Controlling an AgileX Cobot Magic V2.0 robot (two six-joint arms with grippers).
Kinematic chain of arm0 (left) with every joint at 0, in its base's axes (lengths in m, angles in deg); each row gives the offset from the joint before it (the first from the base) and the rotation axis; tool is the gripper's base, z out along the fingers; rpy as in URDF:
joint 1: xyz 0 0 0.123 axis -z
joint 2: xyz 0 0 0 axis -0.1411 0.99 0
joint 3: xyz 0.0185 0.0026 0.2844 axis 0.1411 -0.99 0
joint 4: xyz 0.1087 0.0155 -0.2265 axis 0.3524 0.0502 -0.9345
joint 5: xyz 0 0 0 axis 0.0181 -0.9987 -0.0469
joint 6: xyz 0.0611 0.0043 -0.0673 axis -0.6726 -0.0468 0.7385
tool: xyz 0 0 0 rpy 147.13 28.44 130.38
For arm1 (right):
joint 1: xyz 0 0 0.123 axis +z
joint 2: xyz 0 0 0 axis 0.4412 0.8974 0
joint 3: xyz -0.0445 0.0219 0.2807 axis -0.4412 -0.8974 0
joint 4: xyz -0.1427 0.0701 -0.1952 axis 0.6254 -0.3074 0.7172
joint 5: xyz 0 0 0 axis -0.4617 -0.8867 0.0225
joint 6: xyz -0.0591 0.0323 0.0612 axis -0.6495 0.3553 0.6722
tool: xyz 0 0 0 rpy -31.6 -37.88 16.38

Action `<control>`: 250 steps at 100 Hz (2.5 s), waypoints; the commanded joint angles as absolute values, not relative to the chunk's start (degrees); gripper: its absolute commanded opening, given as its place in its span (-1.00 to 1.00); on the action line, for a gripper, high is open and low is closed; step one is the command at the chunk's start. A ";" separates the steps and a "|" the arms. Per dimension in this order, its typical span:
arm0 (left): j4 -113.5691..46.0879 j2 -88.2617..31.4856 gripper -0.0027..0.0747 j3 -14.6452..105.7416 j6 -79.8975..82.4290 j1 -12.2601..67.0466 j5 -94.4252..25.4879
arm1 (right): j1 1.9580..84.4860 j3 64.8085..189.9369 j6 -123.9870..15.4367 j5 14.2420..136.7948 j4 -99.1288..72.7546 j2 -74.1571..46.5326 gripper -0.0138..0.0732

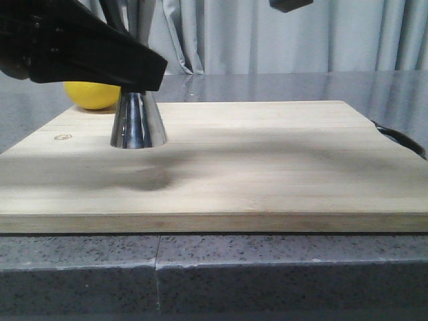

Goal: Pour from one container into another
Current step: 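Tilt the beaker with the right gripper, pouring liquid into the jigger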

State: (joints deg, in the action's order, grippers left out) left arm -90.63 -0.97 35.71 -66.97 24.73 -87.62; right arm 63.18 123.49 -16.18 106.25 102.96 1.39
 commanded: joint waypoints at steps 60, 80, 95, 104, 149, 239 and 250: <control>-94.37 -2.60 -0.98 37.47 -66.44 25.23 -91.61 | 63.24 125.71 -16.50 105.76 103.23 -0.81 -0.16; -94.12 -2.60 -0.98 37.47 -66.44 25.23 -91.61 | 63.24 125.71 -16.50 105.76 103.46 -0.81 -0.16; -94.12 -2.60 -0.98 37.47 -66.44 25.23 -91.61 | 63.24 125.71 -16.50 105.86 104.23 -0.81 -0.16; -94.12 -2.60 -0.98 37.47 -66.44 25.23 -91.61 | 63.24 125.71 -16.50 105.98 104.56 -0.81 -0.16; -94.12 -2.60 -0.98 37.47 -65.64 25.33 -91.61 | 63.24 125.71 -16.50 106.21 104.70 -0.81 -0.16; -94.12 -2.60 -0.98 37.47 -65.38 26.38 -90.43 | 63.24 125.71 -18.31 107.28 105.54 -0.81 -0.16; -94.12 -2.60 -0.98 37.47 -65.38 26.38 -90.43 | 63.24 125.71 -18.47 107.28 105.54 -0.81 -0.16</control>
